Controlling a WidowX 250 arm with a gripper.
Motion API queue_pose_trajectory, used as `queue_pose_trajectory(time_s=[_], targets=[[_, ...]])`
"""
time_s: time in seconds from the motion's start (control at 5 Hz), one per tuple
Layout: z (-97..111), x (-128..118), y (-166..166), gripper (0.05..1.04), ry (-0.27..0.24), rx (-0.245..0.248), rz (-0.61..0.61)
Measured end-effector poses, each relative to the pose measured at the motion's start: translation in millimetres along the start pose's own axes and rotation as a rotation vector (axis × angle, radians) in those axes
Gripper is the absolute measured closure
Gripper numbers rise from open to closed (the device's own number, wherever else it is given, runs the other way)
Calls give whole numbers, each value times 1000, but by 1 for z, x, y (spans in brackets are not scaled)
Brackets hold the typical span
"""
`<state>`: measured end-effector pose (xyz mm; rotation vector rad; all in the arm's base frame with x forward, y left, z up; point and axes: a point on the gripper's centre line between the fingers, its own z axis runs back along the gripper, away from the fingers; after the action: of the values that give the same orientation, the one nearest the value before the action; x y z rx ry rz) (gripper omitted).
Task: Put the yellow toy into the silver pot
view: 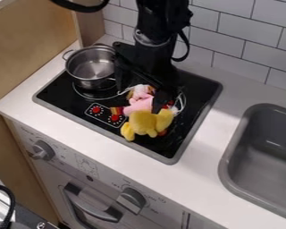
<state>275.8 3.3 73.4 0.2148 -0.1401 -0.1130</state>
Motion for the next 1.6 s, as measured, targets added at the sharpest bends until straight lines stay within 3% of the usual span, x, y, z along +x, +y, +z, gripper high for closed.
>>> queue_pose_trajectory(time_s=[0.2, 0.6, 1.2, 1.4, 1.6], targets=[[-2, -2, 4, 83, 9, 5, -9], [-26, -3, -10, 83, 51, -67, 38], [-59, 2, -17, 83, -32, -60, 57], [-64, 1, -19, 122, -35, -67, 74], [-66, 0, -23, 339, -22, -87, 106]])
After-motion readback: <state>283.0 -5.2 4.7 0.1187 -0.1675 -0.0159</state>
